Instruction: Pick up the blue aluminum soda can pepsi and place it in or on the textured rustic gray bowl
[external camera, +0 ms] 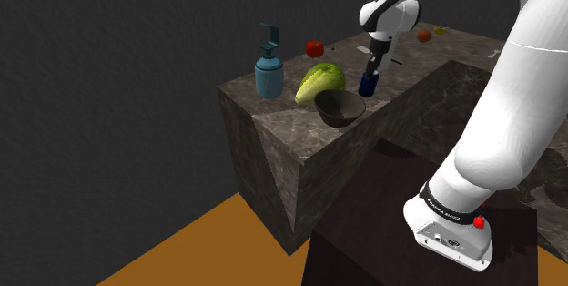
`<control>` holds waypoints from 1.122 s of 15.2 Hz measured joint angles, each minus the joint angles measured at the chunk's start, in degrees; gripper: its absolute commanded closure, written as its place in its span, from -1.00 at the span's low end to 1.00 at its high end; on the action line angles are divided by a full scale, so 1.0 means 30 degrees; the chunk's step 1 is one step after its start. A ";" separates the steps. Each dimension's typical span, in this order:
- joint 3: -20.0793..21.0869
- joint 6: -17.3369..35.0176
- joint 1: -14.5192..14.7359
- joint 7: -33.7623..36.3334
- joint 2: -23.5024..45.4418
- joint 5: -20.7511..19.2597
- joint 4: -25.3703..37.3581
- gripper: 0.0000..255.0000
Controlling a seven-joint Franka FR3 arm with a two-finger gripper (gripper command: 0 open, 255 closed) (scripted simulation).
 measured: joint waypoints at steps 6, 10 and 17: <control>-0.0176 -0.1312 0.0181 0.0578 -0.0959 -0.0830 0.0579 1.00; -0.0243 -0.2230 0.0256 0.0893 -0.1537 -0.1305 0.1051 1.00; -0.0254 -0.3921 0.0386 0.1456 -0.2571 -0.2085 0.1934 1.00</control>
